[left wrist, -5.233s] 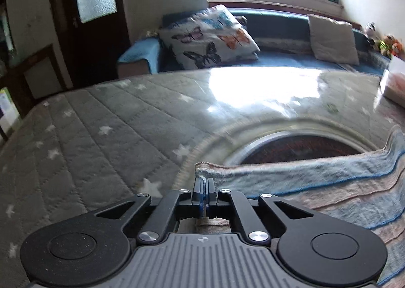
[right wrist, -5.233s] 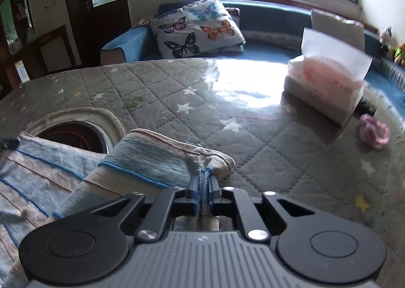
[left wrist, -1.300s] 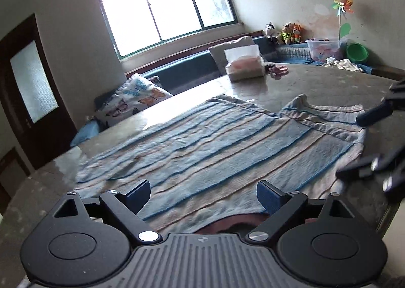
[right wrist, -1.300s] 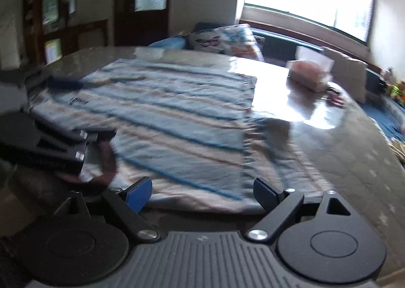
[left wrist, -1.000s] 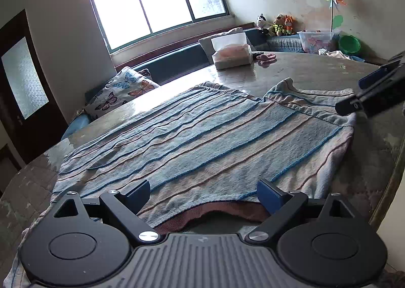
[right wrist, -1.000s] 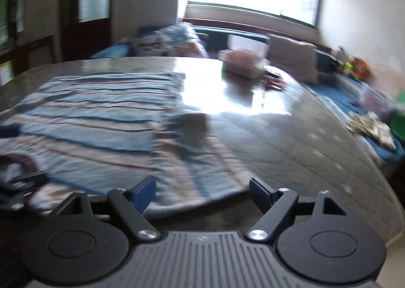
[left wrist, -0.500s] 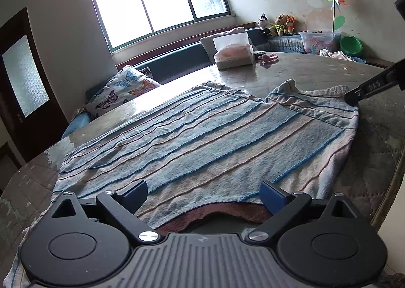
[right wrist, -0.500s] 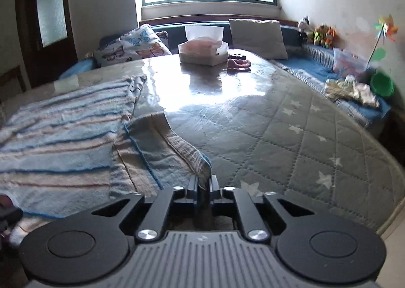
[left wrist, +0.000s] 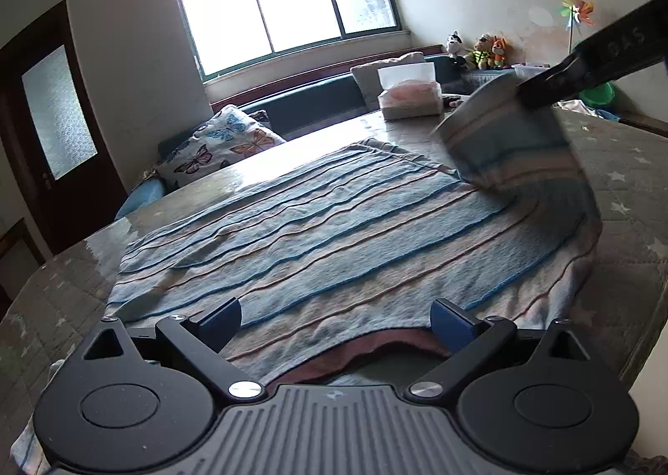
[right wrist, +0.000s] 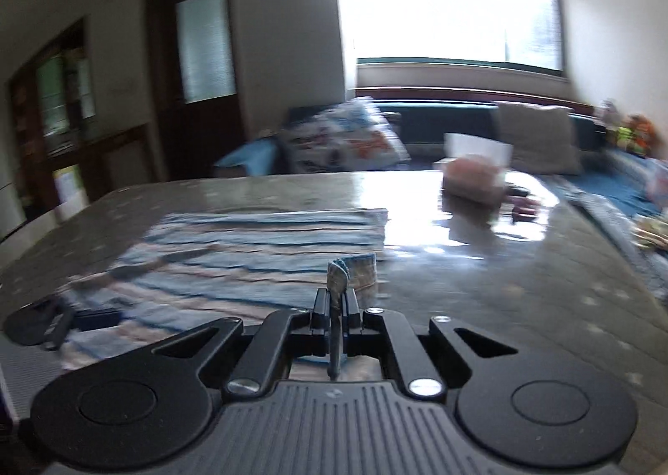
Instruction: Fold clothes
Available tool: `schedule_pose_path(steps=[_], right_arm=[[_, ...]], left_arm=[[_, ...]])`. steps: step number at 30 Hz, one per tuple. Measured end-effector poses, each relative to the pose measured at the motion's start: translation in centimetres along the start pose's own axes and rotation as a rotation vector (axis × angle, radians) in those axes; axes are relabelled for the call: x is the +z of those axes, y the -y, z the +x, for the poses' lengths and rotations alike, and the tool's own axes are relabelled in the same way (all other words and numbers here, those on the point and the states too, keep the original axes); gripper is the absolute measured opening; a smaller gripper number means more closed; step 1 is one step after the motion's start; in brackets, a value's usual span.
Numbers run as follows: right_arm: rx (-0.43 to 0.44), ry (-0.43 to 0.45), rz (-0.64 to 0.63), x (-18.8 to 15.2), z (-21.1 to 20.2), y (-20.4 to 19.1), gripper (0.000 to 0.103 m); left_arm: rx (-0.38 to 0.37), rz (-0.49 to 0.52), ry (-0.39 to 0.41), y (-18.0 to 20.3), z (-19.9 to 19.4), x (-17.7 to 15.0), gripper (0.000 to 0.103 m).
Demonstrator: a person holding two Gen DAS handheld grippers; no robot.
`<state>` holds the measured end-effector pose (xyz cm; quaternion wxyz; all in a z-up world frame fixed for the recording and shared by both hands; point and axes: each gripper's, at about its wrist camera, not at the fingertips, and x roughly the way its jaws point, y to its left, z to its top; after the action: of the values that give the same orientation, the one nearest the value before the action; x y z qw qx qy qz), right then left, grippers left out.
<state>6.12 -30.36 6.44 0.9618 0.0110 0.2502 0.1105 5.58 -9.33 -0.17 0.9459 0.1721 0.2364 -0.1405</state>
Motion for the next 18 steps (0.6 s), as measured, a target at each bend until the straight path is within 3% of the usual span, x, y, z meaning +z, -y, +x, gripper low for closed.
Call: schedule_pose_path(steps=[3,8,11,18], right_arm=[[0.058,-0.034,-0.041,-0.5,1.7,-2.0,0.005],[0.141,-0.141,-0.080,-2.4,3.6,-3.7,0.018],[0.144,-0.152,-0.071,-2.6,3.0,-2.9,0.023],[0.080,-0.204,-0.064,-3.3,4.1,-0.2,0.023]], left_arm=[[0.012,-0.006,-0.007,-0.4,0.0,-0.2,0.099],[0.021,-0.017,-0.010,-0.9,0.0,-0.1,0.099],[0.017,-0.021,0.002,-0.9,0.1,0.5,0.099],[-0.011,-0.010,0.018,0.3,1.1,2.2,0.099]])
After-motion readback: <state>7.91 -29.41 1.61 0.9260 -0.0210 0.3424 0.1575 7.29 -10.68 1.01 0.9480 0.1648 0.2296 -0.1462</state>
